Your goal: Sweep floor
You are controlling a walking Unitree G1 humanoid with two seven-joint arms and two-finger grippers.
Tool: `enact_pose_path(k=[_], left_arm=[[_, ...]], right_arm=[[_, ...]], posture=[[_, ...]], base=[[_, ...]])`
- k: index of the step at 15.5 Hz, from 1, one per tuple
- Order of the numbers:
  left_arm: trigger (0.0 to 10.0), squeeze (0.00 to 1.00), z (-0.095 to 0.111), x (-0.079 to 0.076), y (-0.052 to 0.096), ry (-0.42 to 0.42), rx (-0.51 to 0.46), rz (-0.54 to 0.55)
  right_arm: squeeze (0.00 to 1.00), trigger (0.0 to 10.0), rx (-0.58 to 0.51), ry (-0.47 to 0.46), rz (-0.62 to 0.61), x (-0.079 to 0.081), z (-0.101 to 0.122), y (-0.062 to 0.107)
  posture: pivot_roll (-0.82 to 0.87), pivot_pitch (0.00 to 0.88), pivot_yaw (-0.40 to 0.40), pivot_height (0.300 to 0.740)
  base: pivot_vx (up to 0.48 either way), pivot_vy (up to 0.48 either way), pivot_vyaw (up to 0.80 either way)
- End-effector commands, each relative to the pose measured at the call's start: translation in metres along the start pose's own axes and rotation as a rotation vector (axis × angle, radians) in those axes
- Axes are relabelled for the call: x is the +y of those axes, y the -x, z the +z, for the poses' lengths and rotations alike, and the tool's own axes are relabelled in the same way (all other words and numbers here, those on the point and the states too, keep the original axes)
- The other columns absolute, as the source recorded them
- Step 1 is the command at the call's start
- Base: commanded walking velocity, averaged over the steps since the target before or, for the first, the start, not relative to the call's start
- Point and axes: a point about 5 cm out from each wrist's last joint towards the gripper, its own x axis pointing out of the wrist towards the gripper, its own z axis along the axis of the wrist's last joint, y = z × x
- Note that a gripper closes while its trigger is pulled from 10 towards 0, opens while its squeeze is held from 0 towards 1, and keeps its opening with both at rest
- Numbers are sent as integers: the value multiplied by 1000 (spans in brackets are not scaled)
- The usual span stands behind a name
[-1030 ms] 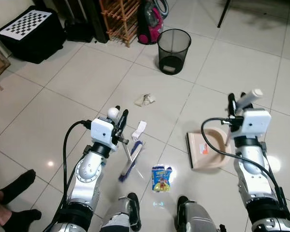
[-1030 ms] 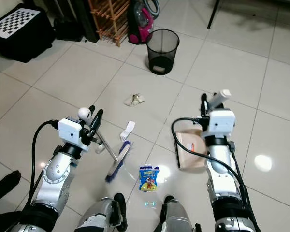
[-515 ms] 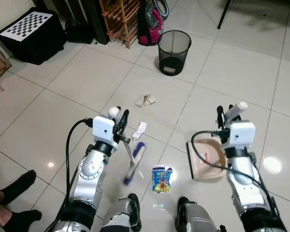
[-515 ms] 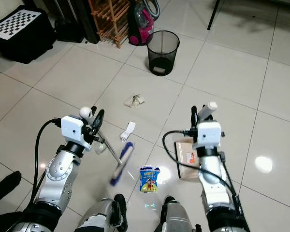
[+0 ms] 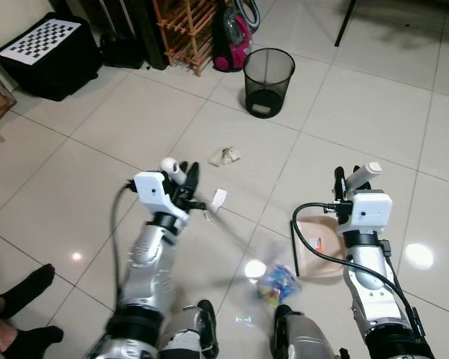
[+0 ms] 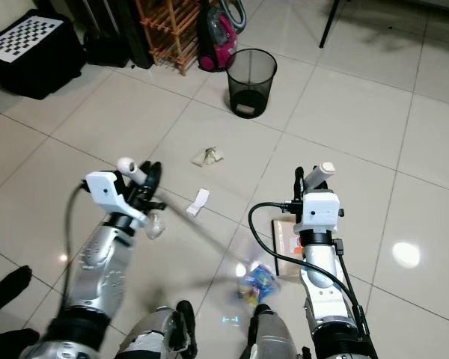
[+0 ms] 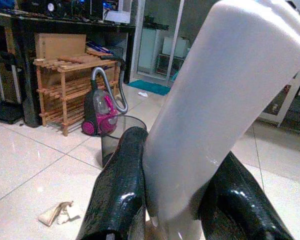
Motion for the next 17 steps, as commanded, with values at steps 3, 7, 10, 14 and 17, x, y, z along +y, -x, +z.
enact_pose_path(k=[3, 7, 10, 14, 17], left_arm=[[10000, 0, 17, 0, -7, 150, -72, -8], [10000, 0, 39, 7, -12, 76, -126, -44], [10000, 0, 50, 17, -12, -325, -99, -102], [10000, 0, 66, 33, -7, -488, -40, -69], [10000, 0, 57, 49, 17, -506, 31, 16]], right_arm=[[0, 10000, 166, -64, -5, 13, -25, 20], [0, 10000, 166, -65, -10, 10, -25, 19], [0, 10000, 155, -62, -21, 2, -23, 13], [0, 10000, 4, -69, -36, -16, 11, -8], [0, 10000, 13, -64, 10, -18, 21, -11]], posture=[[32, 253, 87, 740], [31, 243, 87, 740], [31, 217, 82, 740], [17, 144, 71, 740], [4, 71, 72, 740]], base=[[0, 0, 0], [0, 0, 0], [0, 0, 0], [0, 0, 0], [0, 0, 0]])
